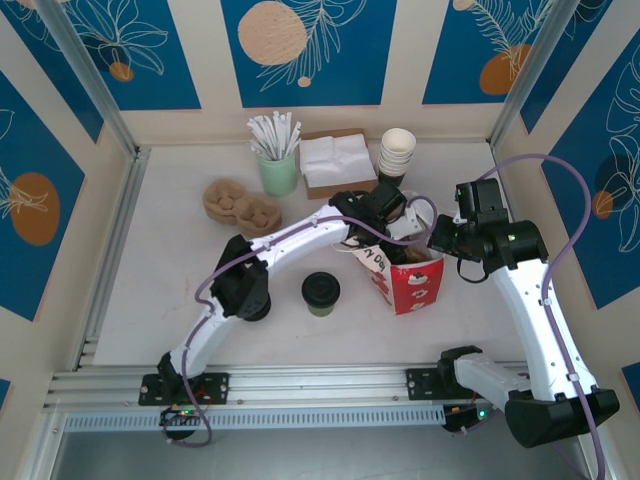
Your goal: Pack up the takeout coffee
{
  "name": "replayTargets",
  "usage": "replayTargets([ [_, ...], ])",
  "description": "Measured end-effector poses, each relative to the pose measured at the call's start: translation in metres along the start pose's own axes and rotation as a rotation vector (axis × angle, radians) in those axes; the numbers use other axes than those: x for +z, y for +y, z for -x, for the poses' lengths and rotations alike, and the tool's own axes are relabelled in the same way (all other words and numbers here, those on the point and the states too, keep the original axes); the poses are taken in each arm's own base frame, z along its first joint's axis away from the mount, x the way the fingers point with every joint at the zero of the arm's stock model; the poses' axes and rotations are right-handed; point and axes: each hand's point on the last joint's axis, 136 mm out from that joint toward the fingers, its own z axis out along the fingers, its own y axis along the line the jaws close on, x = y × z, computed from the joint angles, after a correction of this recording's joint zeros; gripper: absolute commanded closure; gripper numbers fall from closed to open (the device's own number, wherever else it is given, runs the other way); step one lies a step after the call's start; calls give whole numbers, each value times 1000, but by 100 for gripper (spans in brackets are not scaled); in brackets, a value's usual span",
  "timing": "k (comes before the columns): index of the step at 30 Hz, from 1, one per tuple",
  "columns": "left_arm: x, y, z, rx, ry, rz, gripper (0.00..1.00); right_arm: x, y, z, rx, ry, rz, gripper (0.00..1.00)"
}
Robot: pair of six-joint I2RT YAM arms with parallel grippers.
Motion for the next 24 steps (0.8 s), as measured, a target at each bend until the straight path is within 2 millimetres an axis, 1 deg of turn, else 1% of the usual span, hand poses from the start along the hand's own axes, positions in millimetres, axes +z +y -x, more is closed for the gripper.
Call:
replayTargets([
  [8,6,1,-5,-7,18,-4,57,0,1,-1,-3,2,2,97],
  [16,8,2,-6,-8,23,-1,52,0,1,-1,-1,2,2,97],
  [24,7,3,-5,-9,23,4,36,0,1,-1,-4,0,0,98],
])
